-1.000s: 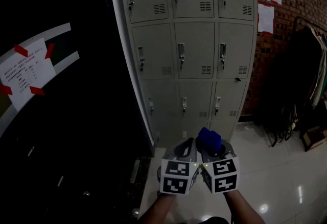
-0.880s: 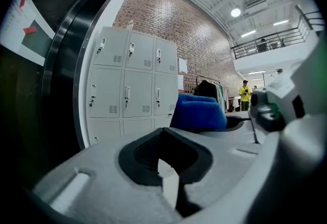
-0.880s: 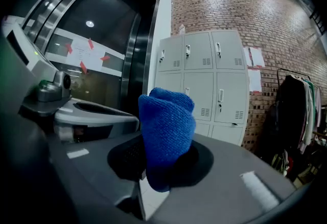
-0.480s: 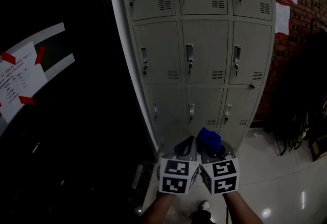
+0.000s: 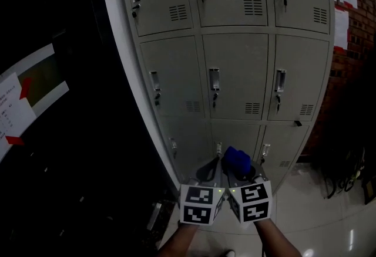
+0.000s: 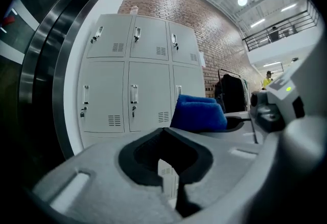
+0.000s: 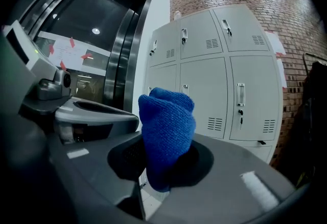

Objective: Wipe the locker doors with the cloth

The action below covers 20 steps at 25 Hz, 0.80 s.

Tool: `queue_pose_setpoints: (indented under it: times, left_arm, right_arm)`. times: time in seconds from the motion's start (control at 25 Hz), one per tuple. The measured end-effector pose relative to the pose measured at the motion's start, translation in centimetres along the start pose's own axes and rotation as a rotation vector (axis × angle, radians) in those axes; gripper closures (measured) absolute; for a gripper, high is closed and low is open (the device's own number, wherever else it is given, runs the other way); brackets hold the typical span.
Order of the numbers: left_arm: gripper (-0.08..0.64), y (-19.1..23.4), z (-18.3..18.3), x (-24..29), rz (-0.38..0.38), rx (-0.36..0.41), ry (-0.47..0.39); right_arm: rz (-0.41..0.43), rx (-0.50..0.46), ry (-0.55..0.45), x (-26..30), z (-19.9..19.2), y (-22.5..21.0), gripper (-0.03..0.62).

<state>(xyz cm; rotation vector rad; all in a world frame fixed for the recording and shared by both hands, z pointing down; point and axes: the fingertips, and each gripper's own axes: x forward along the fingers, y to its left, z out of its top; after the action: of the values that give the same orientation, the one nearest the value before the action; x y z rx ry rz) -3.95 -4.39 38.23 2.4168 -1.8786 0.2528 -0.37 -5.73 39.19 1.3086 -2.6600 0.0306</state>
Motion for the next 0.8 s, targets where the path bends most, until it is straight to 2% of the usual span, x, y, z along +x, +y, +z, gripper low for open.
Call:
queue_pose_setpoints:
  times: [0.24, 0.44, 0.8]
  left_arm:
    - [0.56, 2.2, 0.7, 4.9, 0.046, -0.007, -0.004]
    - [0.56, 5.2, 0.7, 7.9, 0.062, -0.024, 0.003]
    - [0.56, 12.1, 0.8, 15.0, 0.028, -0.018, 0.006]
  right_arm:
    - [0.067, -0.018, -0.011, 5.3, 0.8, -2.6, 0.508]
    - [0.099, -0.03, -0.01, 10.3, 1.3, -3.1, 0.508]
    - [0.054, -0.042, -0.013, 21.0, 2.1, -4.6, 0.509]
